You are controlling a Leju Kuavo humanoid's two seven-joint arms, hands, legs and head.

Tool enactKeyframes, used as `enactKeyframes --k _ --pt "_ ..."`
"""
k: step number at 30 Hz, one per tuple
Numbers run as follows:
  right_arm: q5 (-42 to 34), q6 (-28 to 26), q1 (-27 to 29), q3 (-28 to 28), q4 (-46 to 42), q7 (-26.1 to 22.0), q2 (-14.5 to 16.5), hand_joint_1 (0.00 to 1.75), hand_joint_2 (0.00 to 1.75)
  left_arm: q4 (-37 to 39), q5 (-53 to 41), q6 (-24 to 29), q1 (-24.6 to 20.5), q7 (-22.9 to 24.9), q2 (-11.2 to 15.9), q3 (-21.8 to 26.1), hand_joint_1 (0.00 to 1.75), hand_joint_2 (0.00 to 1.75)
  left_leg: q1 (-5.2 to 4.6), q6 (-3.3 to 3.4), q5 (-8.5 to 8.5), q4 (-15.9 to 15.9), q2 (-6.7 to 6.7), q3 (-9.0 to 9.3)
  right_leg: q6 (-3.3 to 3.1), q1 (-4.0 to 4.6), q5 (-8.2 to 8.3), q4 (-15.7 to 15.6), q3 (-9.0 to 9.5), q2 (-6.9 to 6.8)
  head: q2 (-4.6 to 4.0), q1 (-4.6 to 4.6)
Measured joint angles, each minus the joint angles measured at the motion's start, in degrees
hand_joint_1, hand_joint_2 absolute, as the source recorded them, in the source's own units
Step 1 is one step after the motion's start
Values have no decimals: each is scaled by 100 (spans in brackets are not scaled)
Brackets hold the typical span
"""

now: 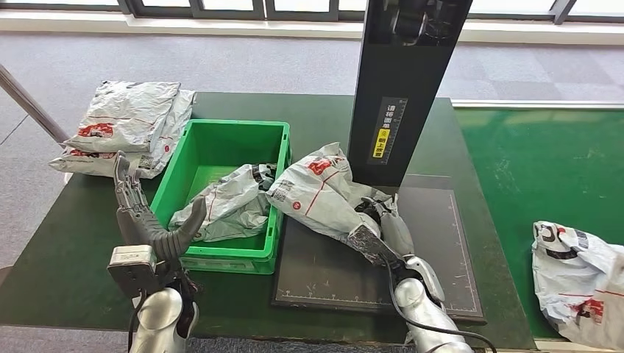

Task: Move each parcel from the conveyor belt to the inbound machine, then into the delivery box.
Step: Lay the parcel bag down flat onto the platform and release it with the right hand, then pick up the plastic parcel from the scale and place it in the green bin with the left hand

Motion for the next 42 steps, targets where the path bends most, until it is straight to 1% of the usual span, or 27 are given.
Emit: enactKeyframes --k 2,7,9,19,21,24,25,26,27,28,30,31,32,33,36,39,42 --pt "-287 269 57 0 -115 -169 -2 0 0 13 -64 -57 -7 0 0 -1 0 175 0 0 0 0 2 0 -1 0 3 0 -2 3 0 0" --pt "-1259 1358 134 0 -346 -652 -31 0 0 115 -199 -126 -125 0 -1 -30 0 175 0 -1 0 0 4 0 -2 1 5 0 -6 10 0 -1" --pt "-1486 1624 95 0 -359 -753 -61 0 0 174 -207 -123 -187 0 -2 -47 0 175 0 -1 1 0 4 -1 -2 1 5 0 -6 11 1 -1" --pt "-1612 1959 -239 -1 -148 -968 -186 0 0 419 -263 -147 -377 0 -19 -133 0 175 0 -3 2 1 6 -1 -2 0 6 0 -6 11 1 -1" --pt "-1523 1710 -287 -21 -104 -911 -205 0 0 473 -303 -148 -439 0 -30 -172 0 175 0 -3 2 1 6 -1 -2 0 6 0 -6 11 1 -1" --pt "-1405 1005 -383 -143 -46 -861 -220 0 0 631 -630 -152 -598 12 -83 -333 0 175 -1 0 4 3 3 -4 1 -1 8 0 -8 6 1 -1" --pt "-1379 701 -408 -211 -61 -957 -215 0 44 738 -859 -166 -686 52 -121 -419 0 175 -2 2 5 5 0 -5 3 -2 9 0 -7 4 1 -1" --pt "-1292 276 -417 -290 -133 -1095 -196 0 87 881 -1143 -183 -797 133 -165 -521 0 175 -3 4 6 6 -1 -6 5 -3 11 0 -7 1 1 0" --pt "-1091 -347 -400 -381 -291 -1241 -154 0 131 1066 -1480 -199 -931 267 -212 -636 0 175 -4 5 8 7 -3 -8 6 -4 13 0 -7 0 1 1" --pt "-777 -1144 -364 -478 -540 -1364 -80 0 175 1288 -1832 -201 -1080 447 -256 -753 0 175 -5 6 10 8 -4 -9 7 -5 15 0 -7 -1 1 1" --pt "-21 -2805 -259 -671 -1240 -1487 135 0 175 1815 -2434 -134 -1397 841 -339 -959 0 175 -7 6 12 8 -2 -10 4 -6 20 0 -11 2 0 0" --pt "286 -3433 -204 -770 -1643 -1507 258 0 175 2108 -2638 -74 -1553 1006 -379 -1048 0 175 -7 6 12 8 1 -9 3 -5 23 0 -13 4 0 -1" --pt "489 -3773 -155 -865 -2032 -1512 370 0 175 2389 -2768 -14 -1693 1124 -416 -1127 0 175 -7 5 11 7 3 -8 2 -4 24 0 -15 5 0 -1" --pt "616 -3890 -112 -963 -2392 -1512 468 0 175 2650 -2849 38 -1817 1200 -450 -1197 0 175 -7 4 10 7 5 -8 1 -3 25 0 -16 6 0 -1" --pt "707 -3625 -10 -1210 -3118 -1493 641 0 175 3174 -2919 99 -2059 1267 -525 -1318 0 175 -4 3 10 6 4 -10 1 -3 24 0 -18 6 0 0" --pt "728 -3532 88 -1380 -3587 -1488 743 0 175 3532 -3023 102 -2230 1361 -563 -1387 0 175 -5 3 10 6 7 -10 1 -4 24 0 -20 8 0 0" --pt "809 -3510 175 -1508 -4195 -1491 797 0 175 4078 -3592 42 -2467 1855 -592 -1510 0 175 -8 6 12 6 6 -13 2 -6 24 0 -20 6 0 0"
